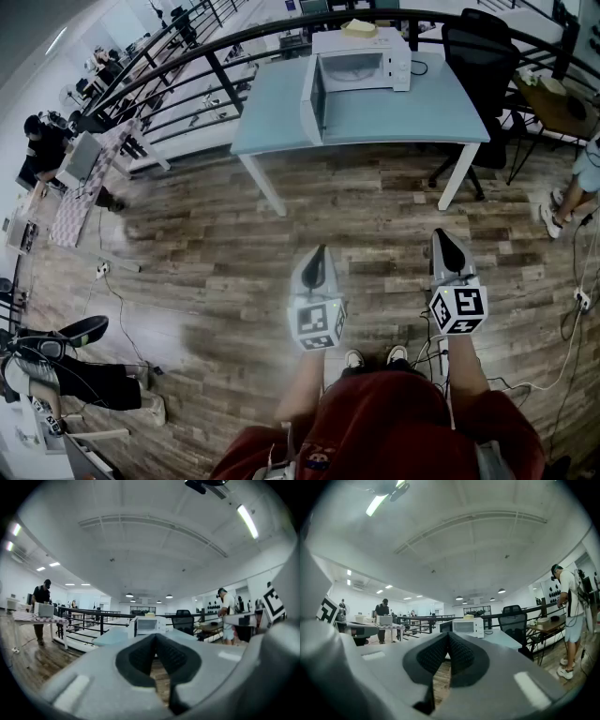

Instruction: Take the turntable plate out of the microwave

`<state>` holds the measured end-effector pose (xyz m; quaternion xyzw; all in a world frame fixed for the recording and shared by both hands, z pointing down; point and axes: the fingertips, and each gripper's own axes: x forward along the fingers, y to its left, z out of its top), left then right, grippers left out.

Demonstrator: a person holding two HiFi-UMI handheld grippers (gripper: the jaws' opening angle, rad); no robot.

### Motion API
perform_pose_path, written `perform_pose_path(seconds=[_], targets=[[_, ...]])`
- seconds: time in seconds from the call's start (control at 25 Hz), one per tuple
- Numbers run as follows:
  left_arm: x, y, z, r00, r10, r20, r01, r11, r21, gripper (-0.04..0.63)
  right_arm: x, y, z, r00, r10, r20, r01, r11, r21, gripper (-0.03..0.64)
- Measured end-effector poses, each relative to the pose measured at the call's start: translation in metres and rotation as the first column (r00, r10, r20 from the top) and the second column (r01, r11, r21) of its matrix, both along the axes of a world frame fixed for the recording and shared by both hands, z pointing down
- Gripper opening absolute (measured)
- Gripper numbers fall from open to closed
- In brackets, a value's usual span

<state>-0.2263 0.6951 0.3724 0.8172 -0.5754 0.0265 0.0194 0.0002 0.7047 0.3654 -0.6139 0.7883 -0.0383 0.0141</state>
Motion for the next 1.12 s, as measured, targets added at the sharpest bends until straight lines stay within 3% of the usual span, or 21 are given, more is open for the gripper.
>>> perform_pose_path(seconds=[0.68,1.12], targets=[[-0.048,0.002,0.012,0.996,0.092,-0.006,-0.092,0.995,-0.034,-0.002,-0.065,0.008,0.004,0.999,0.031,0.009,-0.031,1.0,-0.007,-0.002],[-0.055,-0.017,0.023,0.995,0.102,-0.018,-0.103,0.994,-0.032,-0.002,-0.074,-0.008,0.014,0.999,0.049,0.005,-0.049,0.999,-0.004,-0.002]])
